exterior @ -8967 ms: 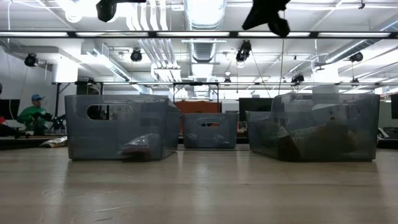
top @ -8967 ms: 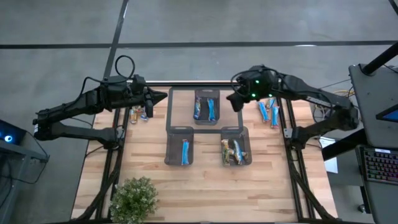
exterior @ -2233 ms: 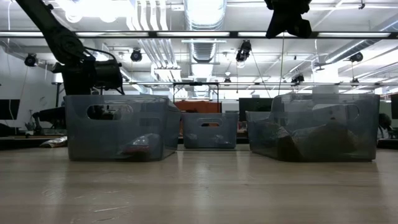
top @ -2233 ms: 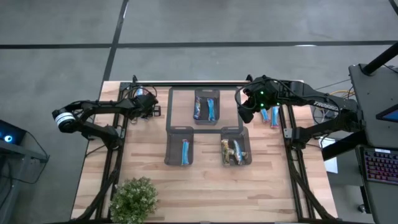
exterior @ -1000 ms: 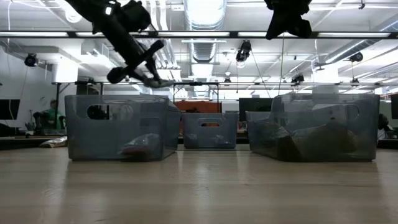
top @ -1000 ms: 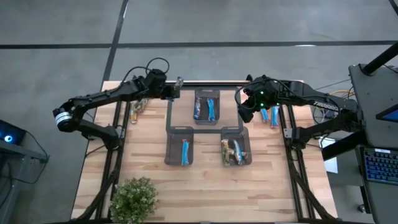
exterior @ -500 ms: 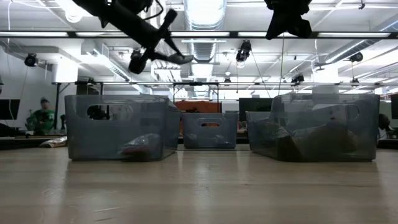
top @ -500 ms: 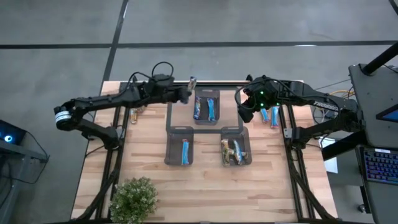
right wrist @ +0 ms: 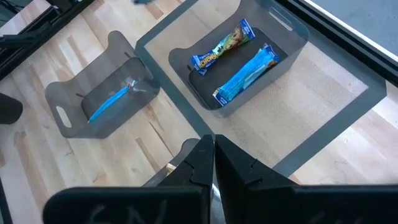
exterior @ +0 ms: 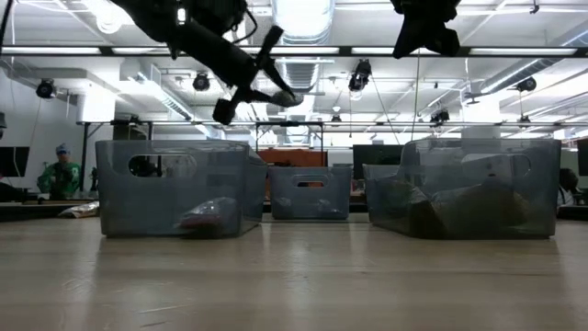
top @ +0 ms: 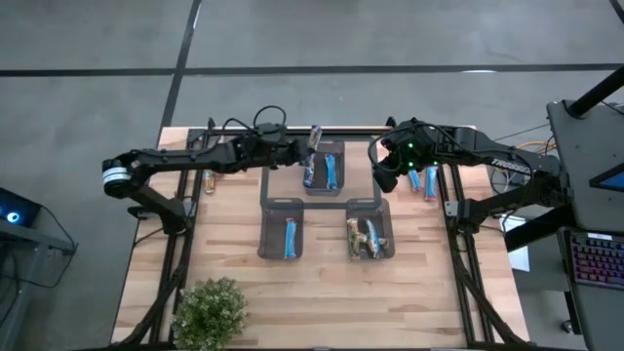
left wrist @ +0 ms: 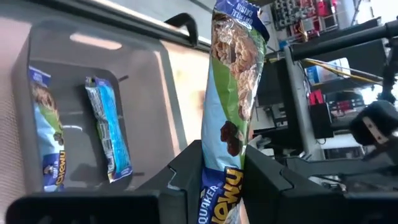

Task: Pick and place Granola Bars by type
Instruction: Put the blue granola bar into the top black bin

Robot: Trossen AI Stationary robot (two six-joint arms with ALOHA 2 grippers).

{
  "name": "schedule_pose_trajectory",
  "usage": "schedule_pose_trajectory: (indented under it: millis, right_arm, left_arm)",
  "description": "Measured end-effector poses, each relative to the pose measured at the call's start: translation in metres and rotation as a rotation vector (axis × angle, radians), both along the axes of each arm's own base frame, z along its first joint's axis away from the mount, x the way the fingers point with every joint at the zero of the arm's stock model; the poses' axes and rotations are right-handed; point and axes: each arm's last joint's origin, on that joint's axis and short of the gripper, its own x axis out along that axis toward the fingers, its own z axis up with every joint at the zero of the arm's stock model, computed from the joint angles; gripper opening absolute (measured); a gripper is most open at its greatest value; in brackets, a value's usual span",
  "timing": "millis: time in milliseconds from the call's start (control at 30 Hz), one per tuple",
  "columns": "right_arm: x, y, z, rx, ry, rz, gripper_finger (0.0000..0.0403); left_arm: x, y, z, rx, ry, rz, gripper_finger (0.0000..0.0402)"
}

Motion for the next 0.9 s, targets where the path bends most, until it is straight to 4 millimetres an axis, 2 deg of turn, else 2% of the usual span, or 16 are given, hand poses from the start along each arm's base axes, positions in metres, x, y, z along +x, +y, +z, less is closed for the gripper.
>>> schedule_pose_trajectory:
  millis: [400, 600, 900]
  right_arm:
    - [0.0, 0.0, 0.0, 0.0, 0.0, 0.0, 0.0008]
    - [0.0, 0.0, 0.0, 0.0, 0.0, 0.0, 0.0008]
    - [0.0, 0.0, 0.0, -0.004, 0.001, 0.006, 0.0008]
  left_arm:
    - [0.032, 0.011, -0.037, -0.156, -0.088, 0.045, 0.0078]
    - [0.039, 0.013, -0.054, -0.21, -0.068, 0.066, 0.0078]
    - [0.043, 0.015, -0.065, -0.227, -0.053, 0.073, 0.0078]
